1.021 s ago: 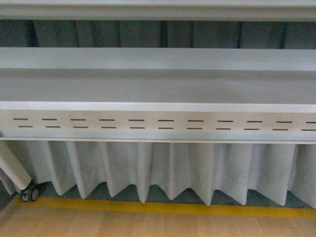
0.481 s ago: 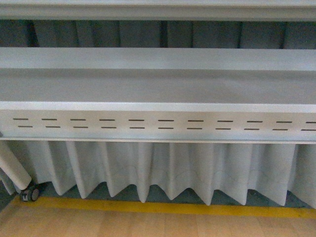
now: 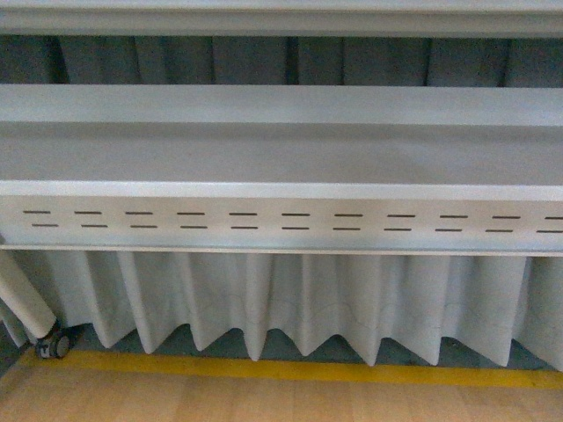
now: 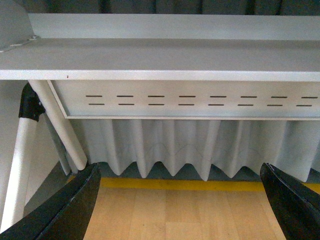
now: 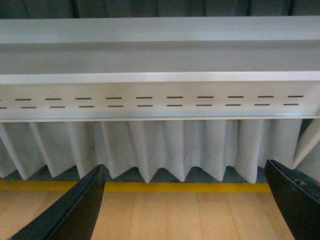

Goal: Wind up and store yellow beetle toy

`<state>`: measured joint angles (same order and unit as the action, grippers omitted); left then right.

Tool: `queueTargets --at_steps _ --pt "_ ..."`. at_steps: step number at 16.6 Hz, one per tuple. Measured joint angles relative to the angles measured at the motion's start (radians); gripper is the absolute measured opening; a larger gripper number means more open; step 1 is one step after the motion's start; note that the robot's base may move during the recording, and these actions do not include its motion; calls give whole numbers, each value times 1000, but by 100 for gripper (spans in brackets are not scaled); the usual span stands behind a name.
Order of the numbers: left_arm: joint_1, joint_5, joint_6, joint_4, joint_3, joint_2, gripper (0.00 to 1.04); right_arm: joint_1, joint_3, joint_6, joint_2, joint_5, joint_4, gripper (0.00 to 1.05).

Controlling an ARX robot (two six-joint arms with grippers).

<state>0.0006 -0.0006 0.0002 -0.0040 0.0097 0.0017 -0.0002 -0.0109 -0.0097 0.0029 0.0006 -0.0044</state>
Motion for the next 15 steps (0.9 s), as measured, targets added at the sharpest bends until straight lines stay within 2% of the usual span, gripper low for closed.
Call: queueTargets --at_steps 15 --pt "0 0 0 1 0 0 98 0 0 0 0 0 0 98"
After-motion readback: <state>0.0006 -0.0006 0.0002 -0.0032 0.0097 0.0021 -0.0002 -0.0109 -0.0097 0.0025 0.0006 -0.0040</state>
